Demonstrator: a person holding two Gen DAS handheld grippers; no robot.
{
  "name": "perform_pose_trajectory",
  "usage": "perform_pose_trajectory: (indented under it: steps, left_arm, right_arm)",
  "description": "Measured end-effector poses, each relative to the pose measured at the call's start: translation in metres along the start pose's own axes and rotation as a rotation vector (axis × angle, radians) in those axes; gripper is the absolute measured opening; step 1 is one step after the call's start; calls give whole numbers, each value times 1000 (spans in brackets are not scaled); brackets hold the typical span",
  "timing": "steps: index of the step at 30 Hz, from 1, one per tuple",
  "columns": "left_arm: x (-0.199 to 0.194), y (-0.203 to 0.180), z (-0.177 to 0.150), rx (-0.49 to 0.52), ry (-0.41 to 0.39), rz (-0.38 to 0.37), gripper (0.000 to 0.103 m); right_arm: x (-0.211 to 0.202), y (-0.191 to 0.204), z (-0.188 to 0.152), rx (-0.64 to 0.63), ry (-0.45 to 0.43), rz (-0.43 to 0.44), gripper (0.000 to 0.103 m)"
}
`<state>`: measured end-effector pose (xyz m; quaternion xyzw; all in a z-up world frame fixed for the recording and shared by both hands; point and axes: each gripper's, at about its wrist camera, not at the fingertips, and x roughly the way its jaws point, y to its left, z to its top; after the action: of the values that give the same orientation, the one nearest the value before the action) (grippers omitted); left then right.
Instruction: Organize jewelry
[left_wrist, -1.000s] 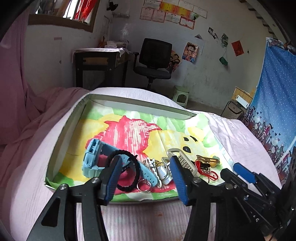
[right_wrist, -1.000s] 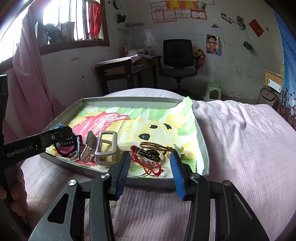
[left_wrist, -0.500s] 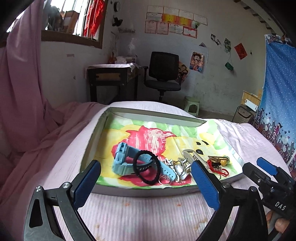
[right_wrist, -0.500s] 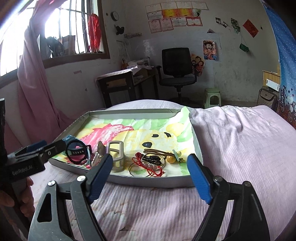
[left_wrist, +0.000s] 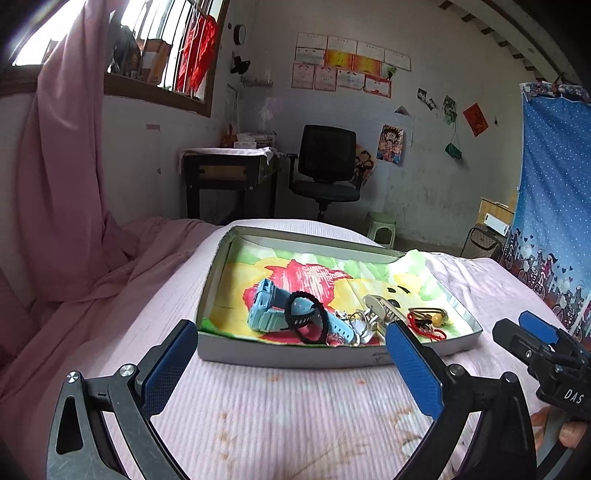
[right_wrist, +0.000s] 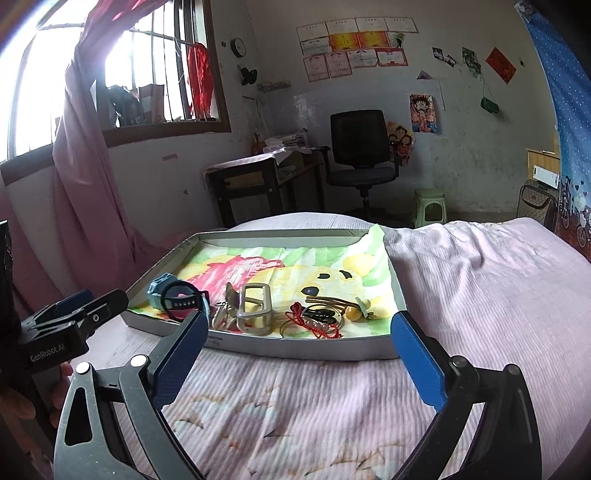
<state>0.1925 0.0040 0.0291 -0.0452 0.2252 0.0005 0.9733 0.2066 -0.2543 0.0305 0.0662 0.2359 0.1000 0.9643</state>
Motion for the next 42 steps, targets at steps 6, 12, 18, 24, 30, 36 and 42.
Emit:
perform_pose_trajectory:
  steps: [6, 12, 18, 24, 30, 36, 42]
  left_arm:
    - [-20, 2, -7, 10, -28, 1, 103]
    - [-39, 4, -17, 11, -47, -3, 103]
    - [-57, 7, -27, 7, -57, -5, 103]
    - [-73, 7, -38, 13, -73, -4, 103]
    - [-85, 8, -47, 7, -77, -10, 103]
    - [-92, 10, -55, 2, -77, -9, 103]
    - [-101, 11, -60, 7, -90, -2, 103]
  right_arm:
    - [-17, 8, -5, -25, -9, 3, 99]
    - [-35, 13, -10, -38, -7, -8, 101]
    - [-55, 14, -18, -50, -9, -21, 101]
    - [-74, 12, -30, -22, -22, -24, 101]
    - [-89, 10, -37, -13, -45, -29, 102]
    - [-100, 11, -40, -14, -64, -33, 102]
    - [-107, 16, -45, -29, -66, -37, 102]
